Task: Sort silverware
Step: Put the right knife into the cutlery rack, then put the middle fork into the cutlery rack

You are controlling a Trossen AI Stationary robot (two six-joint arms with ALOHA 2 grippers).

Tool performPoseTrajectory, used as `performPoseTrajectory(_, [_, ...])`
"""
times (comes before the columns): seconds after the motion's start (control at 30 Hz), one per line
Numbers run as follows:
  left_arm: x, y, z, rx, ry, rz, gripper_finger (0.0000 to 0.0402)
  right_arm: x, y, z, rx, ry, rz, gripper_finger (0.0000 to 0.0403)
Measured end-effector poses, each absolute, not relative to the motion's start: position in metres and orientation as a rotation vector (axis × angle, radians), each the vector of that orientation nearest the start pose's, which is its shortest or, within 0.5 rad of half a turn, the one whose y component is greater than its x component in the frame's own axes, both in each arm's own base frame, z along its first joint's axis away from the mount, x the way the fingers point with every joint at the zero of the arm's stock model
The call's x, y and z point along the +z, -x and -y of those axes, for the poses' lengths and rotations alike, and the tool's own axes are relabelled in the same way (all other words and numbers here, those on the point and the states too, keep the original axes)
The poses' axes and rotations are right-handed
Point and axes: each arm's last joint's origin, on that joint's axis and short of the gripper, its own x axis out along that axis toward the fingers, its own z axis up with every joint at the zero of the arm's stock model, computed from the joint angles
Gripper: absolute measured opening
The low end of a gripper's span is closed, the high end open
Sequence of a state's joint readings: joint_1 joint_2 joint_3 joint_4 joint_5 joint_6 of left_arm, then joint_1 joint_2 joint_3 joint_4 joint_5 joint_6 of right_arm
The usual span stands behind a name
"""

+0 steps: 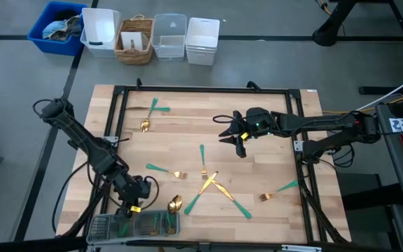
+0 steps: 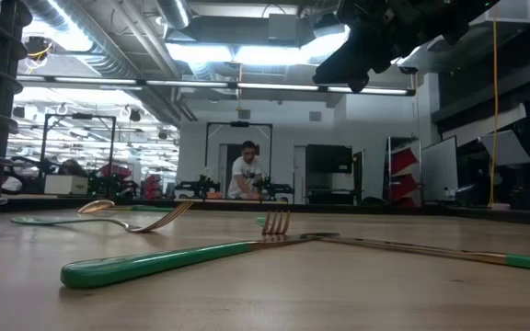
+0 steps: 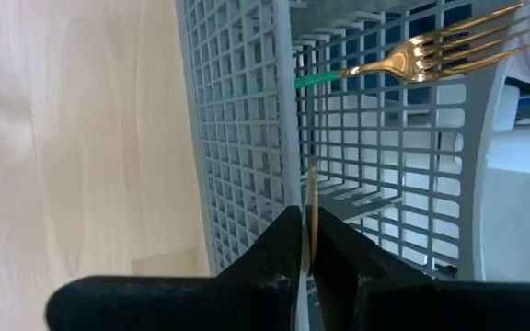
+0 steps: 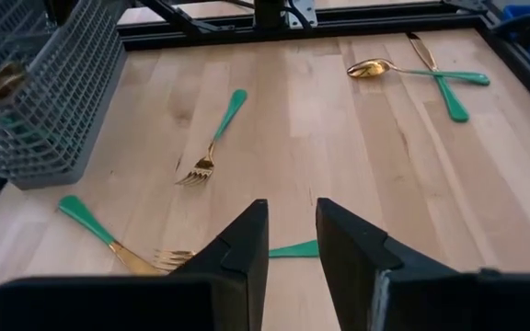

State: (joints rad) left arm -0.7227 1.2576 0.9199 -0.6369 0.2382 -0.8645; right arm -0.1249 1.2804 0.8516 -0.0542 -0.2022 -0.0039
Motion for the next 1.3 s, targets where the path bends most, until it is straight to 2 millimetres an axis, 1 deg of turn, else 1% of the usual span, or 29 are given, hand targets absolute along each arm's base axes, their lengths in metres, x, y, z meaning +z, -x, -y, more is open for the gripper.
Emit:
performPoseTrajectory(0.17, [0.256, -0.174, 0.166, -0.419, 0.500, -1.253, 0.0019, 0.265, -0.276, 0.029, 0.075, -0.086, -0.477, 0.0097])
performPoseTrajectory(0.43, [0.275, -0.165, 0.168, -0.528, 0.535, -1.143, 0.0019, 0.264, -0.276, 0.029, 0.075, -0.086, -0.478, 0.0097])
performPoseTrajectory(0.53, [0.276, -0.164, 0.168, -0.499, 0.574, -1.161, 0.0020, 0.264, -0.276, 0.029, 0.075, -0.086, -0.478, 0.0097])
performPoseTrajectory(0.7, [0.275, -0.164, 0.167, -0.412, 0.705, -1.213, 0.0020, 0.264, -0.276, 0.029, 0.075, -0.085, -0.478, 0.0097])
performPoseTrajectory(0.77, [0.276, -0.163, 0.167, -0.429, 0.715, -1.225, 0.0020, 0.264, -0.276, 0.029, 0.075, -0.082, -0.478, 0.0097])
performPoseTrajectory(0.83, [0.278, -0.161, 0.166, -0.454, 0.685, -1.202, 0.0020, 0.264, -0.276, 0.029, 0.076, -0.082, -0.478, 0.0097])
performPoseTrajectory(0.97, [0.289, -0.157, 0.160, -0.493, 0.633, -1.098, 0.0020, 0.264, -0.276, 0.029, 0.076, -0.082, -0.478, 0.0097])
performPoseTrajectory(1.03, [0.296, -0.154, 0.153, -0.484, 0.612, -1.025, 0.0020, 0.264, -0.276, 0.029, 0.080, -0.083, -0.478, 0.0097])
performPoseTrajectory(1.13, [0.309, -0.151, 0.139, -0.440, 0.567, -0.869, 0.0020, 0.265, -0.276, 0.027, 0.133, -0.096, -0.476, 0.0097])
performPoseTrajectory(1.2, [0.318, -0.149, 0.129, -0.389, 0.528, -0.751, 0.0020, 0.265, -0.275, 0.026, 0.181, -0.107, -0.474, 0.0097])
performPoseTrajectory(1.3, [0.327, -0.149, 0.110, -0.201, 0.472, -0.580, 0.0020, 0.265, -0.275, 0.023, 0.271, -0.129, -0.470, 0.0097])
